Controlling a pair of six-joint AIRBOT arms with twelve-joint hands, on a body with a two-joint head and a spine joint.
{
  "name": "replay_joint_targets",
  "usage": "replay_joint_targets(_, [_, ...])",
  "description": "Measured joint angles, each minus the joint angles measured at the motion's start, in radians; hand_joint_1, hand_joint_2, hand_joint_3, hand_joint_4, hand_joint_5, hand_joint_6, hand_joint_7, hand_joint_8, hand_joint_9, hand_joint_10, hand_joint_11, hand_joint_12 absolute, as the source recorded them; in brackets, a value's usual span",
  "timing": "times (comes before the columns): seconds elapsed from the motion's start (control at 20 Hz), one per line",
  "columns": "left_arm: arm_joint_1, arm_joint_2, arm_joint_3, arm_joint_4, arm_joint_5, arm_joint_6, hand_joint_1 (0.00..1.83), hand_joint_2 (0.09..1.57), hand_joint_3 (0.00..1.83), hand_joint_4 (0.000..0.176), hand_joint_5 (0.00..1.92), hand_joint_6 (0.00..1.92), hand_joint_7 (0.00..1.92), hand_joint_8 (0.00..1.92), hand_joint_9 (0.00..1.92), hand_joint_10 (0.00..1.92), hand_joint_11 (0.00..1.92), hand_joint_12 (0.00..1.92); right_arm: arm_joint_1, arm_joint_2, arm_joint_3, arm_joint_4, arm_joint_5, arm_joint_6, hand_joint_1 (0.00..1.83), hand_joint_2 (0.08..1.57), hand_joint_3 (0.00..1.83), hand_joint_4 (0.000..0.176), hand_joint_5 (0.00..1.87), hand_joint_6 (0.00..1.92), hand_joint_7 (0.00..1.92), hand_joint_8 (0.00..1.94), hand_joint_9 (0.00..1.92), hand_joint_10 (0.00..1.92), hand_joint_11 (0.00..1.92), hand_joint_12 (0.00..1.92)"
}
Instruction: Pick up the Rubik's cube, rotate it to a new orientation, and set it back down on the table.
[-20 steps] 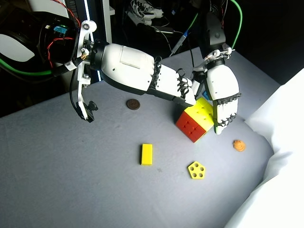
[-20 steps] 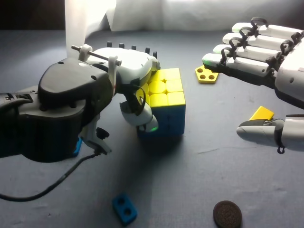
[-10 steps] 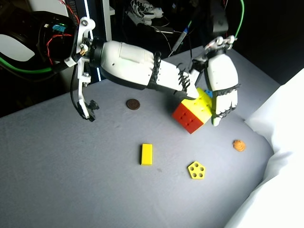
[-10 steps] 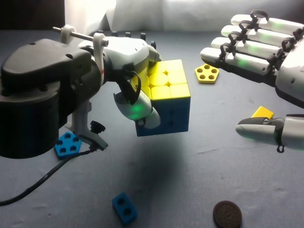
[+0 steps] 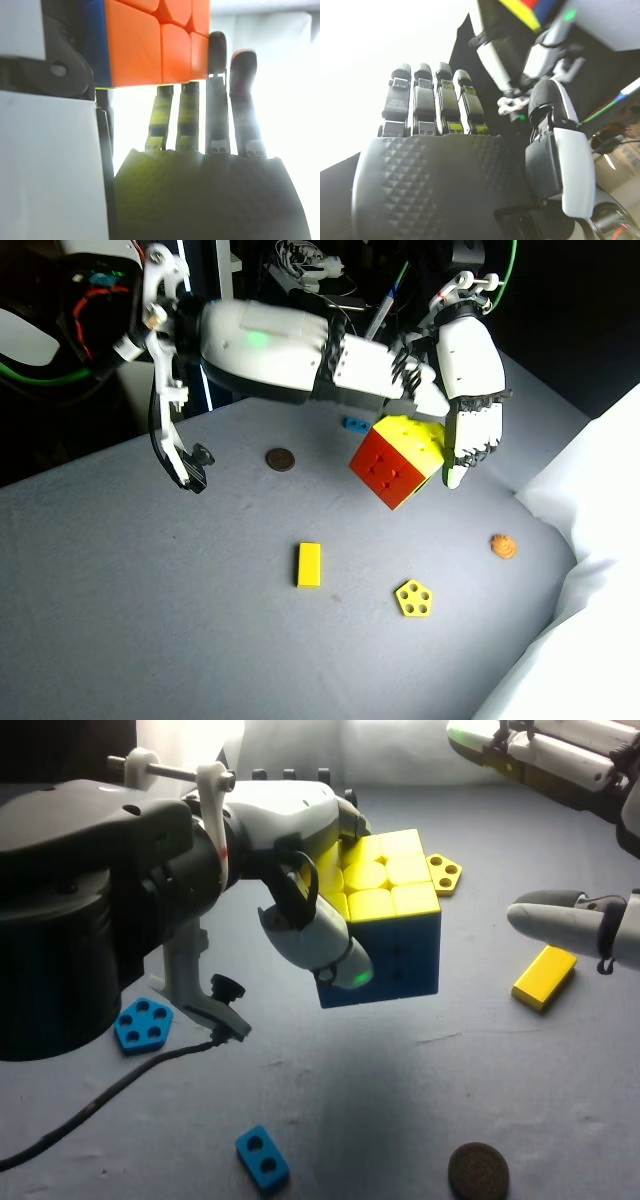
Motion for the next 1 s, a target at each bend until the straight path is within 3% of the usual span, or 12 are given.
replay_joint_targets(0.25, [-0.016, 0.016, -0.009, 0.003, -0.008, 0.003, 1.14, 1.32, 0.0, 0.0, 0.61, 1.36, 0.65, 1.74, 0.42, 1.61, 0.24, 1.83, 0.141, 0.087, 0.0, -0.058, -0.159, 0.132, 0.16, 1.24, 0.0, 0.0, 0.05, 0.01, 0.11, 0.01, 0.08, 0.01, 0.03, 0.02])
replay_joint_targets(0.35, [-0.023, 0.018, -0.009, -0.001, -0.01, 0.01, 1.14, 1.32, 0.0, 0.0, 0.61, 1.36, 0.65, 1.73, 0.42, 1.61, 0.24, 1.83, 0.148, 0.1, 0.002, -0.089, -0.192, 0.15, 0.16, 1.24, 0.0, 0.0, 0.05, 0.01, 0.12, 0.01, 0.09, 0.02, 0.03, 0.03])
replay_joint_targets(0.45, [-0.036, 0.017, -0.007, 0.005, -0.005, 0.02, 1.12, 1.33, 0.0, 0.0, 0.59, 1.41, 0.62, 1.76, 0.41, 1.62, 0.23, 1.83, 0.148, 0.1, 0.008, -0.203, -0.253, 0.283, 0.22, 1.21, 0.0, 0.0, 0.13, 0.01, 0.32, 0.03, 0.32, 0.07, 0.0, 0.71])
replay_joint_targets(0.5, [-0.037, 0.017, -0.007, 0.006, -0.006, 0.022, 1.13, 1.33, 0.0, 0.0, 0.61, 1.37, 0.62, 1.76, 0.41, 1.61, 0.24, 1.82, 0.152, 0.1, 0.014, -0.263, -0.262, 0.347, 0.23, 1.21, 0.0, 0.0, 0.19, 0.02, 0.5, 0.06, 0.39, 0.38, 0.0, 1.07])
replay_joint_targets(0.55, [-0.037, 0.017, -0.007, 0.006, -0.008, 0.023, 1.13, 1.32, 0.0, 0.0, 0.62, 1.37, 0.62, 1.75, 0.42, 1.59, 0.24, 1.79, 0.165, 0.1, 0.013, -0.282, -0.272, 0.364, 0.24, 1.2, 0.0, 0.0, 0.22, 0.01, 0.6, 0.1, 0.36, 0.72, 0.0, 1.26])
replay_joint_targets(0.6, [-0.037, 0.017, -0.007, 0.003, -0.008, 0.023, 1.14, 1.31, 0.0, 0.0, 0.63, 1.34, 0.65, 1.72, 0.43, 1.58, 0.25, 1.78, 0.167, 0.102, 0.014, -0.292, -0.272, 0.382, 0.25, 1.2, 0.0, 0.0, 0.21, 0.0, 0.64, 0.26, 0.36, 1.07, 0.0, 1.44])
replay_joint_targets(0.75, [-0.037, 0.018, -0.007, 0.003, -0.01, 0.023, 1.11, 1.33, 0.0, 0.0, 0.6, 1.41, 0.62, 1.74, 0.42, 1.58, 0.24, 1.78, 0.176, 0.119, 0.016, -0.335, -0.298, 0.435, 0.27, 1.22, 0.0, 0.0, 0.13, 0.0, 0.37, 1.17, 0.3, 1.6, 0.02, 1.83])
replay_joint_targets(0.8, [-0.037, 0.018, -0.007, 0.005, -0.007, 0.023, 1.11, 1.33, 0.0, 0.0, 0.6, 1.42, 0.62, 1.74, 0.42, 1.58, 0.25, 1.78, 0.182, 0.119, 0.016, -0.344, -0.312, 0.435, 0.26, 1.22, 0.0, 0.0, 0.11, 0.0, 0.35, 1.34, 0.31, 1.72, 0.06, 1.9])
replay_joint_targets(0.9, [-0.037, 0.018, -0.008, 0.008, -0.001, 0.023, 1.14, 1.31, 0.0, 0.0, 0.64, 1.35, 0.64, 1.72, 0.44, 1.58, 0.27, 1.76, 0.188, 0.119, 0.018, -0.354, -0.316, 0.435, 0.24, 1.22, 0.0, 0.0, 0.14, 0.01, 0.45, 1.51, 0.45, 1.89, 0.34, 1.92])
replay_joint_targets(1.0, [-0.037, 0.018, -0.007, 0.008, -0.005, 0.023, 1.13, 1.31, 0.0, 0.0, 0.63, 1.37, 0.65, 1.71, 0.45, 1.58, 0.28, 1.75, 0.196, 0.117, 0.019, -0.362, -0.32, 0.436, 0.26, 1.22, 0.0, 0.0, 0.11, 0.0, 0.44, 1.68, 0.5, 1.92, 0.39, 1.92])
